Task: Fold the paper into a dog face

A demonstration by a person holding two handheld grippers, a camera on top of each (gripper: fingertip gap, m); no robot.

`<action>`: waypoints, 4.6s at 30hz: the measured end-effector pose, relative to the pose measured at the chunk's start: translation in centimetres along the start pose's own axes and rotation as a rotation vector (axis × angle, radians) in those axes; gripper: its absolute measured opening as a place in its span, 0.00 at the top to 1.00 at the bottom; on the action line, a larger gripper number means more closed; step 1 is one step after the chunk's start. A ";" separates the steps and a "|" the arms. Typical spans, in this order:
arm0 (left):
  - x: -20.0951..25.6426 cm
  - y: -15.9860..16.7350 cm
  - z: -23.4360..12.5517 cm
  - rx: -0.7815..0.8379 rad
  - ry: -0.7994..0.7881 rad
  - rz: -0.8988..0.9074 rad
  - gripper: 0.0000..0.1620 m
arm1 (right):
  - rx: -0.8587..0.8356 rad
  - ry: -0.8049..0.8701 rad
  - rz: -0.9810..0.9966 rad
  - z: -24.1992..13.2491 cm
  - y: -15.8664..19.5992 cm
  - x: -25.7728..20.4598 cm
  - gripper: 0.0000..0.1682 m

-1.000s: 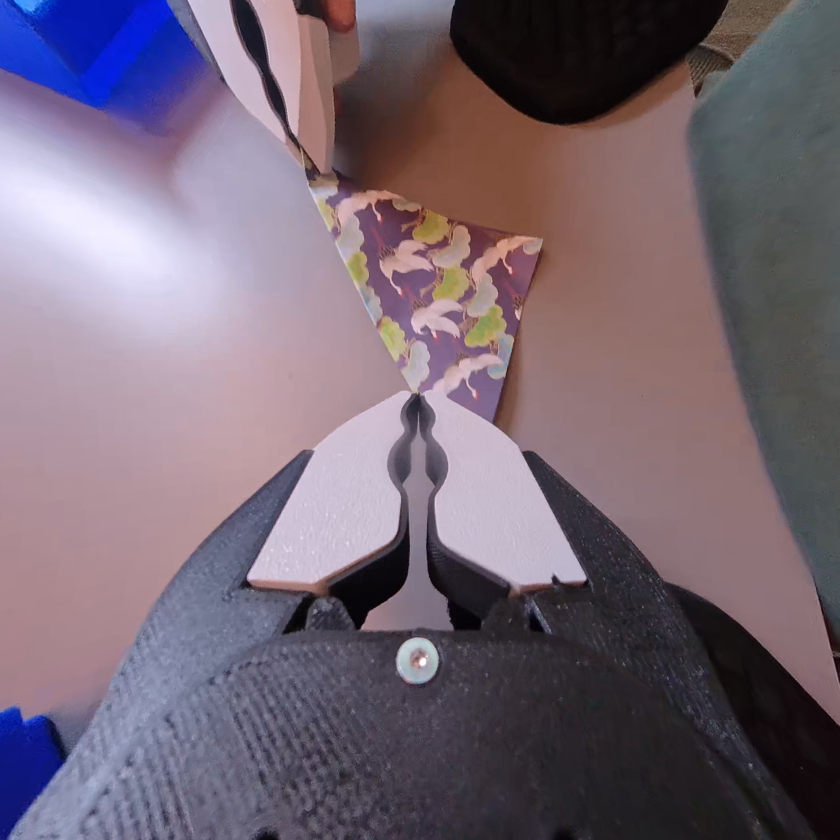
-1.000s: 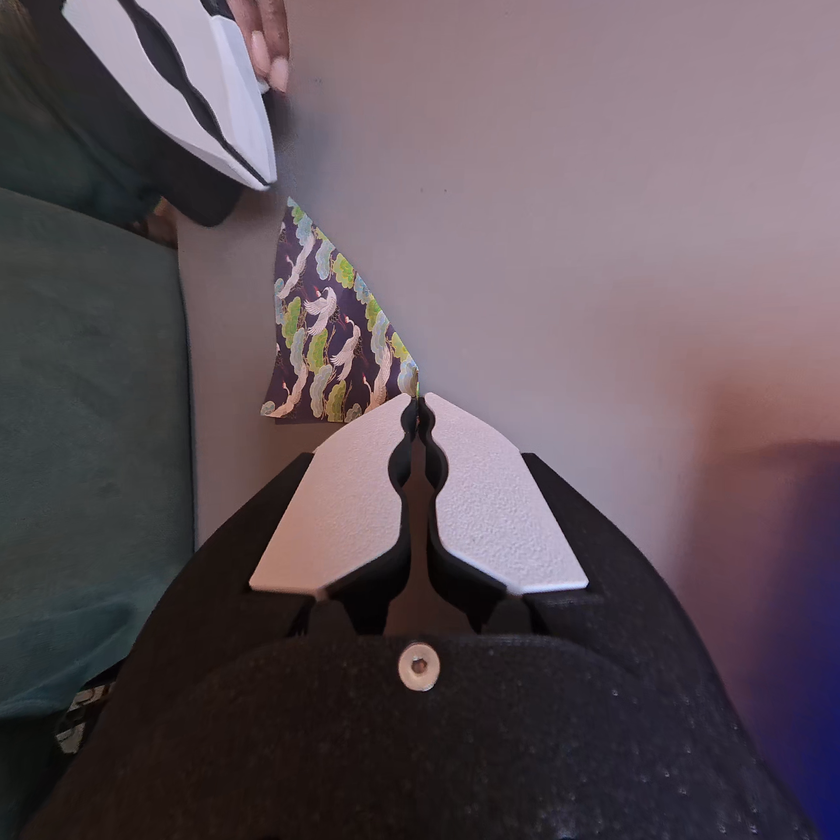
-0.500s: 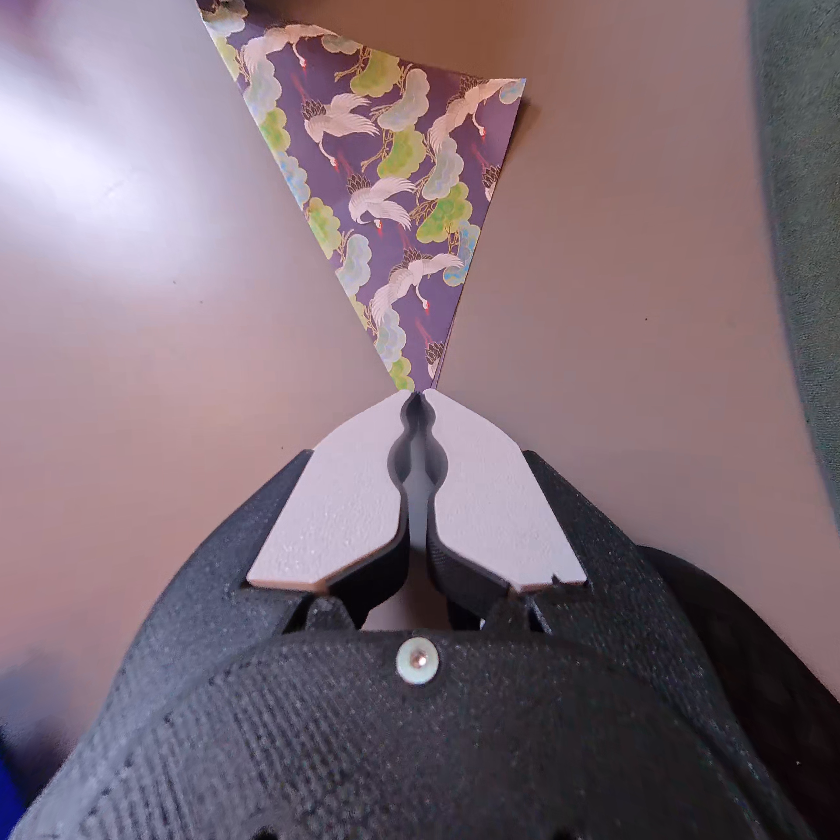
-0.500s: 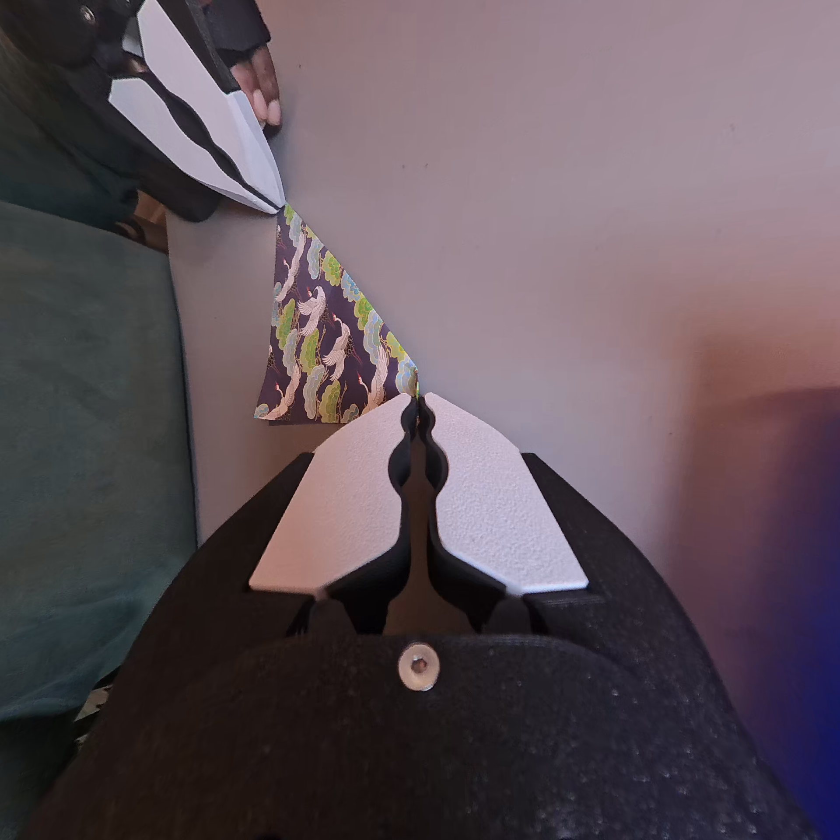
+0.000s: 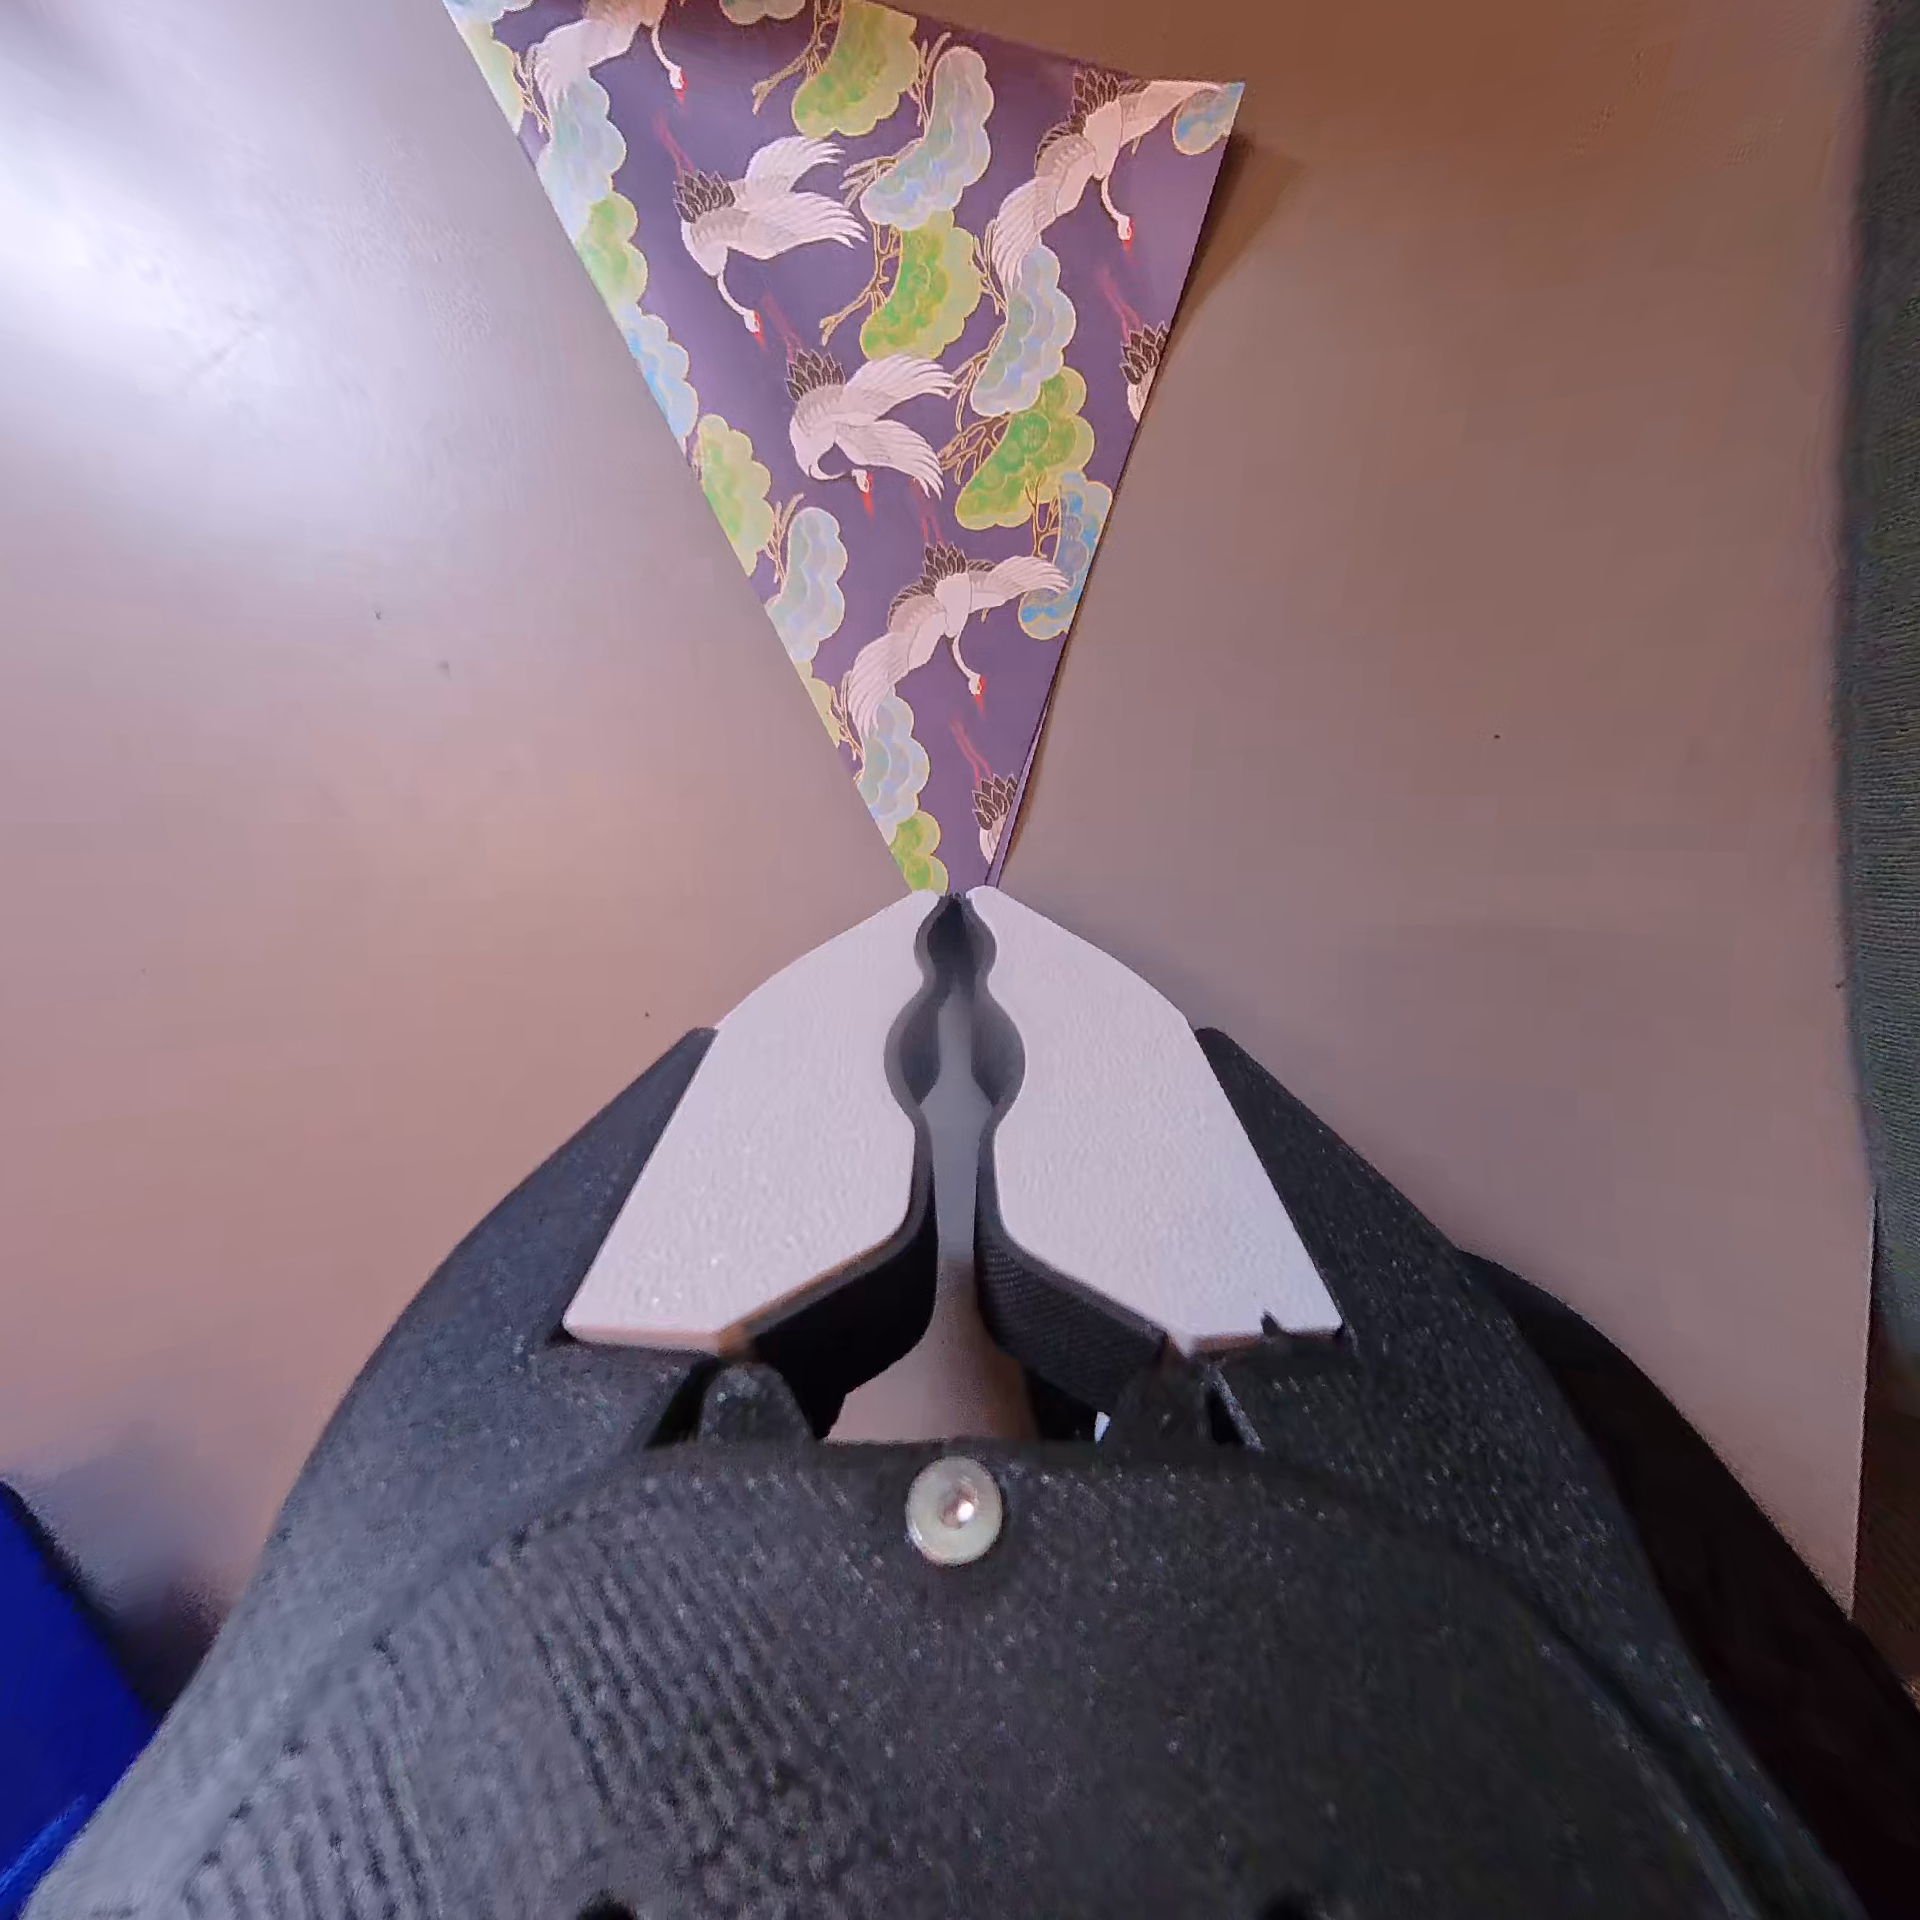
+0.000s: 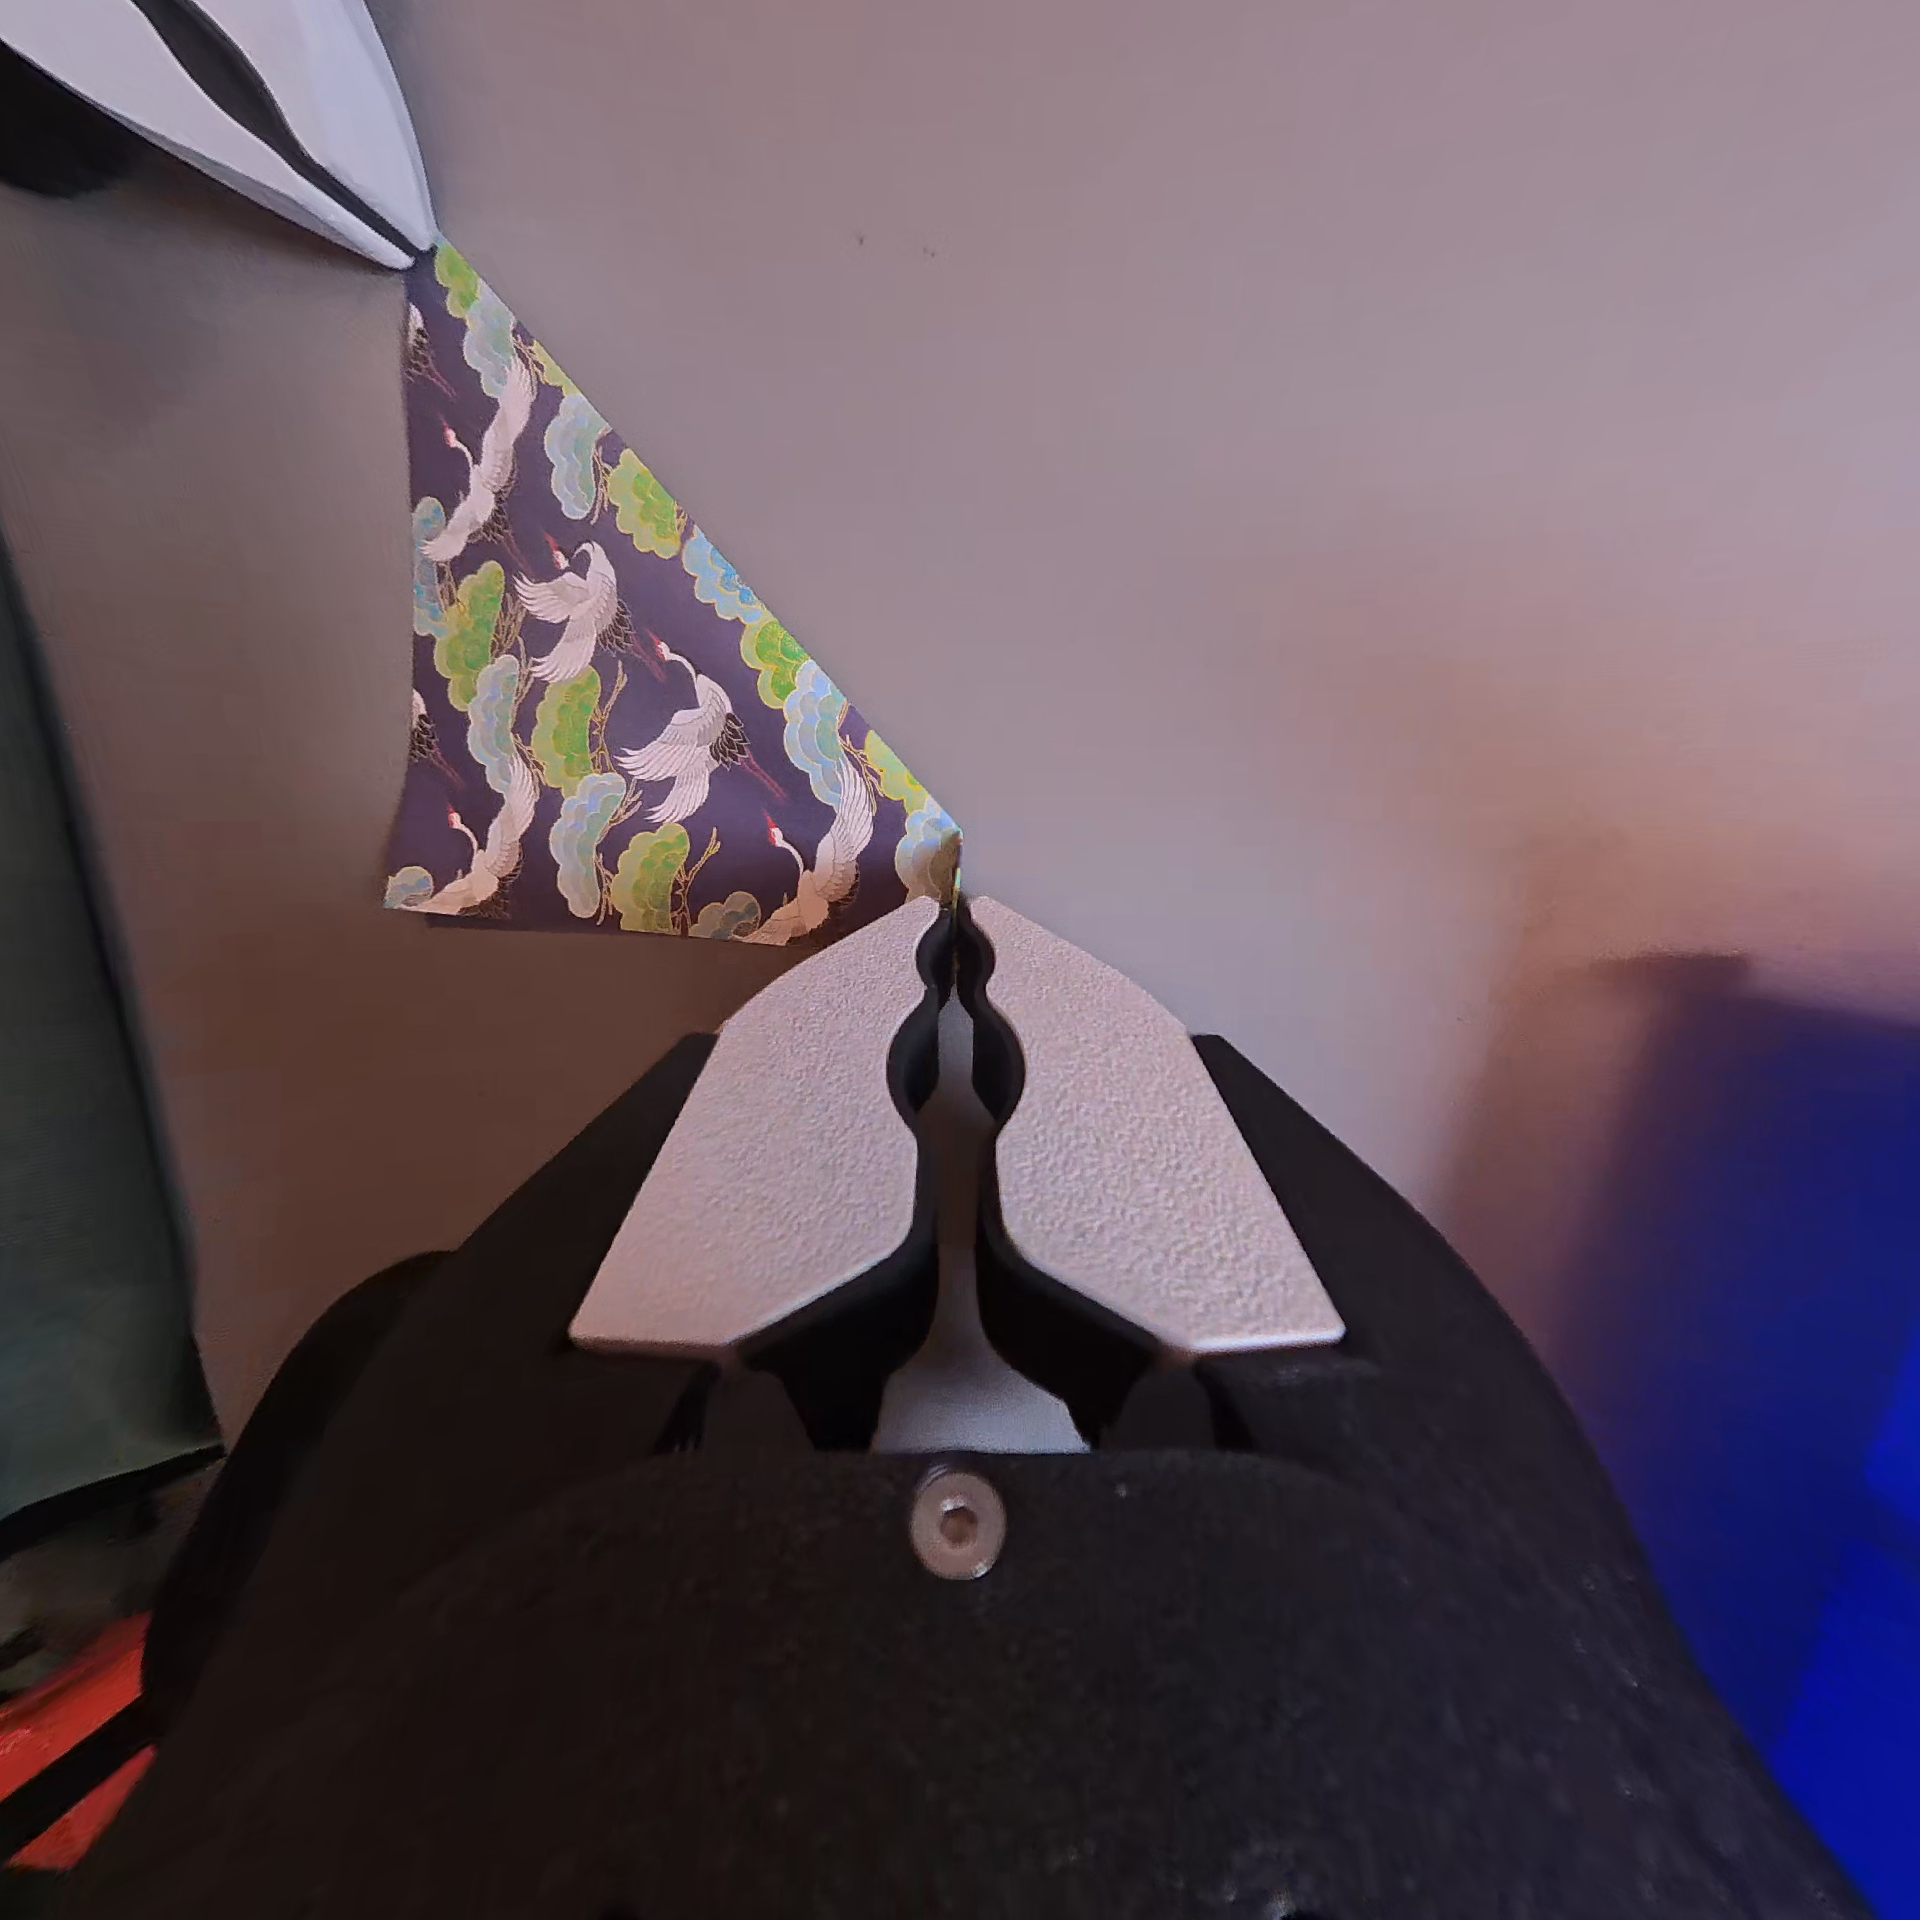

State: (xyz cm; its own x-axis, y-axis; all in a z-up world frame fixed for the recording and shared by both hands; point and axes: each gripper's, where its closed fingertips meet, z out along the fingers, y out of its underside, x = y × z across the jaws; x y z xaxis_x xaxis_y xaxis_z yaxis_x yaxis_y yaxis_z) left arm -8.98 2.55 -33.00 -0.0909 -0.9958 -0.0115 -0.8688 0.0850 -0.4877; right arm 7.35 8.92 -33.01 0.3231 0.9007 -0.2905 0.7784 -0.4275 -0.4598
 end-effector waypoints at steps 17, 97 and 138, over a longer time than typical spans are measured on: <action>-3.7 -8.5 3.6 0.150 -0.029 0.119 1.00 | 0.072 0.007 0.104 0.0 0.2 -0.5 1.00; -6.1 -10.8 3.8 0.292 -0.060 -0.022 1.00 | -0.007 0.212 -0.578 0.9 1.1 -4.7 1.00; -5.6 -10.0 5.5 0.191 -0.025 -0.033 1.00 | 0.242 0.092 -0.292 -1.4 -3.0 -2.9 1.00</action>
State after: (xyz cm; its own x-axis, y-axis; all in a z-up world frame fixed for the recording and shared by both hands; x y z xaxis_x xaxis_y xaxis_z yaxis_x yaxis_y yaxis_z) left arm 2.85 7.04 -32.90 -0.0503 -0.9986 -0.0132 -0.7629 0.0469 -0.6448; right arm 4.81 7.69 -29.65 0.1625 0.9856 -0.0468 0.6985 -0.1484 -0.7001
